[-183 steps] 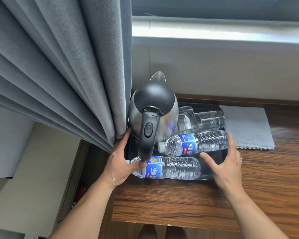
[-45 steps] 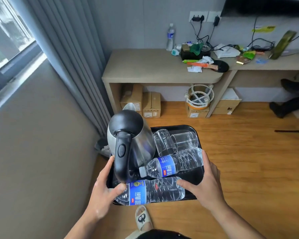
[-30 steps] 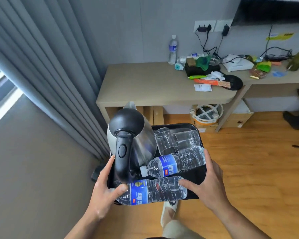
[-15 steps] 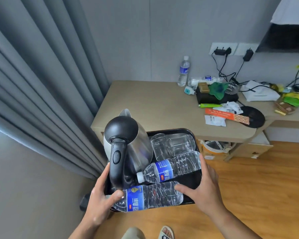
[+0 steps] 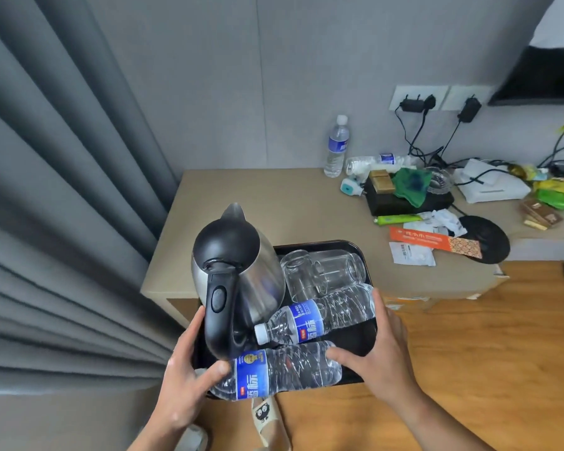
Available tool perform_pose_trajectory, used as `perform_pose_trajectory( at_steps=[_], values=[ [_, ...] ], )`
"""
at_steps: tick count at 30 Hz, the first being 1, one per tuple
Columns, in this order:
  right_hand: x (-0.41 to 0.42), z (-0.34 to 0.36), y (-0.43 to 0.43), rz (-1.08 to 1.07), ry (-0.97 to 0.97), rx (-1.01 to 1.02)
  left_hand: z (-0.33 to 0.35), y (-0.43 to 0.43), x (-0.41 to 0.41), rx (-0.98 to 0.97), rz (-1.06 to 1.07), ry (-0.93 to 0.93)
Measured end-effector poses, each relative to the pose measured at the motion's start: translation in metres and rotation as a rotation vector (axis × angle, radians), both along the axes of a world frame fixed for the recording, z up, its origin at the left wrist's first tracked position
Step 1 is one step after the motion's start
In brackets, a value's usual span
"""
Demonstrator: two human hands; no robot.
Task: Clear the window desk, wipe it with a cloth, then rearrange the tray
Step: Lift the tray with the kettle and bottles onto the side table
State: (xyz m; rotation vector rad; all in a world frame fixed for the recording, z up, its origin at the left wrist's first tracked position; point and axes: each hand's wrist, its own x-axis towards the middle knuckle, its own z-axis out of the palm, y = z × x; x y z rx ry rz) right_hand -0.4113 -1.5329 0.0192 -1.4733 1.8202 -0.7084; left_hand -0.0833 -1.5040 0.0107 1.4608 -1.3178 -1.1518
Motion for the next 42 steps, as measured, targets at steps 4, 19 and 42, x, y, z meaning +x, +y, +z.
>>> perform_pose_trajectory(
  at_steps=[4,19,42],
  values=[
    [0.015,-0.003,-0.029,-0.047,-0.006,0.013,-0.003,-0.044,0.021,0.052,-0.015,0.008],
    [0.051,-0.030,-0.130,-0.059,-0.020,0.047,-0.036,-0.149,0.062,0.147,0.046,-0.071],
    [0.057,-0.113,-0.229,-0.082,-0.041,0.072,-0.125,-0.246,0.063,0.187,0.026,-0.010]
  ],
)
